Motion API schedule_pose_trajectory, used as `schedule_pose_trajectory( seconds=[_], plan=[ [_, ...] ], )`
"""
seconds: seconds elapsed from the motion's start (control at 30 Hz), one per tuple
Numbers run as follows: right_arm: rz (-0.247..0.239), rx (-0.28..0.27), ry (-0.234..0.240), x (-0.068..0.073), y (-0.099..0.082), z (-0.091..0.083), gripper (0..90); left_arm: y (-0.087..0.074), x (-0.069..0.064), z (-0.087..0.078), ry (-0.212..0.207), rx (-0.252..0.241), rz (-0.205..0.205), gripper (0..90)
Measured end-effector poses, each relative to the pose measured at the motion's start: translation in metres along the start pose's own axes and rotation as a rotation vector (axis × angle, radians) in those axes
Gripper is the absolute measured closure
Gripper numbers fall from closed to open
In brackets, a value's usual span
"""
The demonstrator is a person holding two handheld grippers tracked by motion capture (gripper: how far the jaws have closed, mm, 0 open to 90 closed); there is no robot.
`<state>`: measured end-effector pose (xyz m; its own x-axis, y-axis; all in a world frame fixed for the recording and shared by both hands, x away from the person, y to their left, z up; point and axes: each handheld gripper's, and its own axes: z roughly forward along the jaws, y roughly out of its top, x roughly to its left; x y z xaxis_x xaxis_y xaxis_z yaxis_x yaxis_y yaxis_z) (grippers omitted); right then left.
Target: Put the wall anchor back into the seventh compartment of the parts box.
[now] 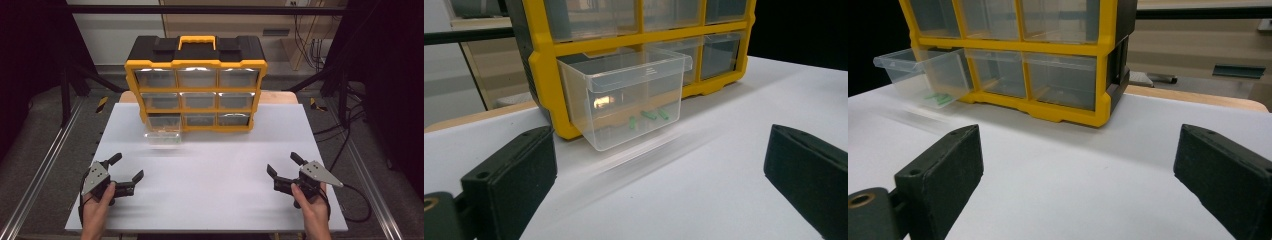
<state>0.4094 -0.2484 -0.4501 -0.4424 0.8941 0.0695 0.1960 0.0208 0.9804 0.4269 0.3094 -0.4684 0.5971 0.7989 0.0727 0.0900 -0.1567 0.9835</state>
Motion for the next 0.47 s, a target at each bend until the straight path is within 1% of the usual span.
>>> schedule_pose_trajectory(
  seconds=[0.1,0.13,0.2,0.3,0.43,0.47],
  plan=[
    [-0.006,-0.002,0.001,0.0,-0.007,0.004,6.5,-0.001,0.001,0.0,-0.002,-0.001,-0.001,0.6],
    [0.002,-0.002,0.008,0.0,-0.012,0.007,6.8,-0.001,0.001,0.0,-0.002,-0.001,-0.002,0.6],
    [0.0,-0.002,0.008,0.0,-0.014,0.008,6.8,-0.002,0.002,0.0,-0.004,0.0,-0.008,0.6],
    [0.017,-0.015,0.015,0.001,-0.021,0.012,6.9,-0.003,0.003,0.001,-0.009,-0.001,-0.02,0.4],
    [0.024,-0.026,0.032,0.002,-0.024,0.017,6.9,-0.002,0.003,0.001,-0.01,-0.005,-0.018,0.4],
    [0.019,-0.033,0.03,0.002,-0.024,0.018,6.9,-0.002,0.003,0.001,-0.01,-0.004,-0.018,0.4]
  ],
)
